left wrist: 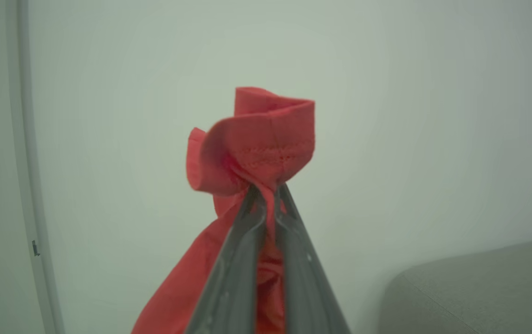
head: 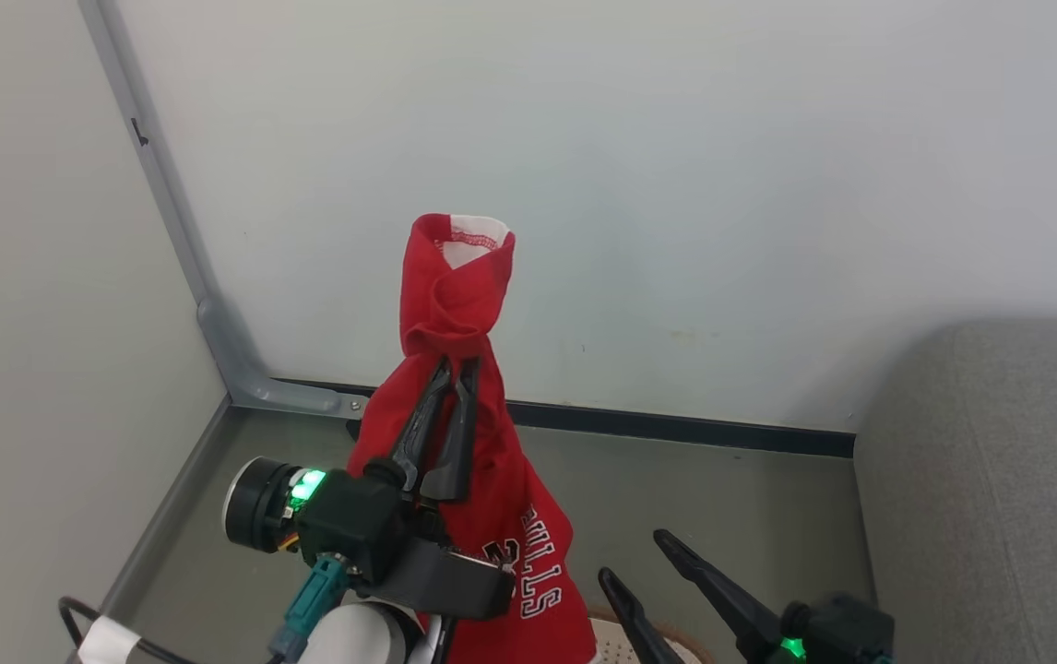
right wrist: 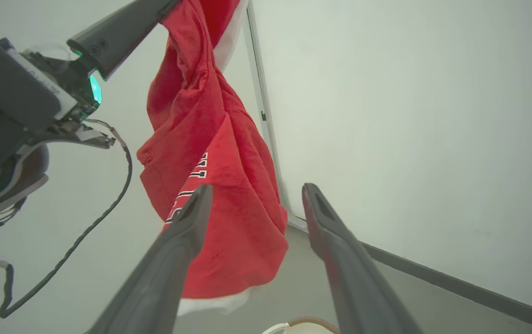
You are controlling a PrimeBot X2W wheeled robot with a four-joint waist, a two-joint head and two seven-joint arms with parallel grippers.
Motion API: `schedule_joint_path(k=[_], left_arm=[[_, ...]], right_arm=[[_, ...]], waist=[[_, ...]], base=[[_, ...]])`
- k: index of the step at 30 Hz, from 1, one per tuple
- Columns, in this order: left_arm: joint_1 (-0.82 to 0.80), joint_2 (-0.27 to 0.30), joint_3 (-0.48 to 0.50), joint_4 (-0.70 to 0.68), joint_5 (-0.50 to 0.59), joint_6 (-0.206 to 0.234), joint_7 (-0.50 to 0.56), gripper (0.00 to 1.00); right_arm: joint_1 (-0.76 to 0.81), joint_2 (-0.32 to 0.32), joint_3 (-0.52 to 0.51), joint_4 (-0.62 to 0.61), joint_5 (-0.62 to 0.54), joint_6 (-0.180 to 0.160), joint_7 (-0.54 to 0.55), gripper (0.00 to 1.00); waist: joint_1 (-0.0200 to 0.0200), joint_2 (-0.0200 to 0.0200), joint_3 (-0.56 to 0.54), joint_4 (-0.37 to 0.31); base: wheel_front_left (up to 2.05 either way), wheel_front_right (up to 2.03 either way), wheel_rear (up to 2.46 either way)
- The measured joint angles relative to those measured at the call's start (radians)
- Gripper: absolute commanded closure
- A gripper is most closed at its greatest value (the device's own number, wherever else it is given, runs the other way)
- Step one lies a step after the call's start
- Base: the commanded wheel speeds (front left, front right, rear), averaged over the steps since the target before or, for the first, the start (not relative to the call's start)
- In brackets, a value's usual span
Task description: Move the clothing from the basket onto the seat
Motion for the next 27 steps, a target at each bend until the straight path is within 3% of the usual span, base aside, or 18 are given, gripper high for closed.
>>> schedule_joint_path(k=[12,13,14,15,27], left_arm=[[0.029,0.0,-0.077,-0.136,0.052,0.0,-0.002,1.0],[0.032,0.0,-0.081,-0.146,0.052,0.0,-0.001,1.0],[0.036,0.0,-0.081,-0.153,0.053,0.0,0.002,1.0],[0.04,0.0,-0.079,-0.161,0.056,0.0,0.002,1.0],[0.058,0.001,-0.072,-0.202,0.062,0.0,0.03,1.0]], right_arm=[[-0.122,0.055,0.094,0.091,0.002,0.007,0.026,0.0],[-0.126,0.057,0.096,0.097,0.003,0.007,0.026,0.16],[-0.13,0.059,0.1,0.104,0.008,0.007,0.026,0.66],[-0.138,0.06,0.111,0.114,0.015,0.007,0.026,1.0],[-0.188,0.04,0.157,0.138,0.072,0.008,0.005,1.0]], waist=[[0.0,-0.0001,0.011,0.039],[0.0,0.0,0.013,0.042],[0.0,0.0,0.014,0.044],[0.0,0.0,0.016,0.046],[0.0,0.0,0.025,0.039]], base=[[0.0,0.0,0.0],[0.0,0.0,0.0],[0.0,0.0,0.0],[0.0,0.0,0.0],[0.0,0.0,0.0]])
